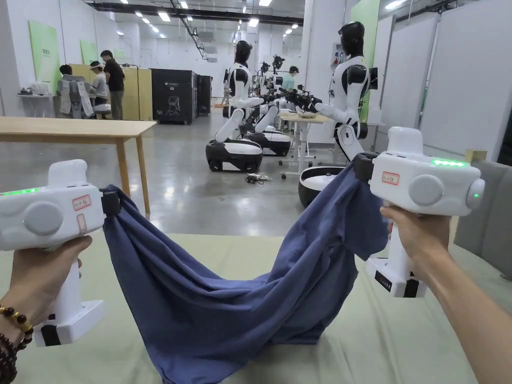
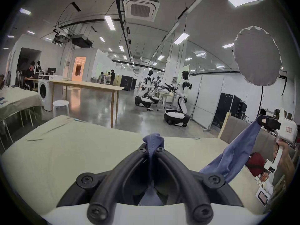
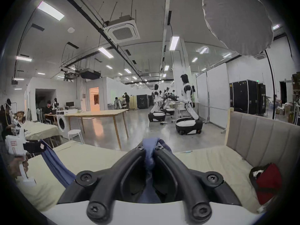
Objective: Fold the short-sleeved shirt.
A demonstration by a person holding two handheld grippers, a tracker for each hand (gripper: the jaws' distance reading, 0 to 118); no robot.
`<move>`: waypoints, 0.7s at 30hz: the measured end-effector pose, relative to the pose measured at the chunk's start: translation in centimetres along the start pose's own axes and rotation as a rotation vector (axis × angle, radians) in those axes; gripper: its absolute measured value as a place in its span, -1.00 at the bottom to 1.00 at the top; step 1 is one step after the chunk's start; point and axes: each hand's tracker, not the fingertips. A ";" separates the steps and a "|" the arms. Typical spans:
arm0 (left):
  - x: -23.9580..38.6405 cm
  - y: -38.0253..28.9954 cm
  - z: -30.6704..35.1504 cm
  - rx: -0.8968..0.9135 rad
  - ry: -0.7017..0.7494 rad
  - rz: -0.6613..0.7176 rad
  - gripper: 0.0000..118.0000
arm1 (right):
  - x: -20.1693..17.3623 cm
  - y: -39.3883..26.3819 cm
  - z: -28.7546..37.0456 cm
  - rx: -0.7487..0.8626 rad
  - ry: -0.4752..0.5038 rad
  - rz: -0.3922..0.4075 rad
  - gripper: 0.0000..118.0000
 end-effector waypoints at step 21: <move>-5.2 -15.1 27.0 -0.196 -0.072 -0.005 -0.99 | 1.5 -13.6 31.0 -0.234 0.059 -0.162 -0.92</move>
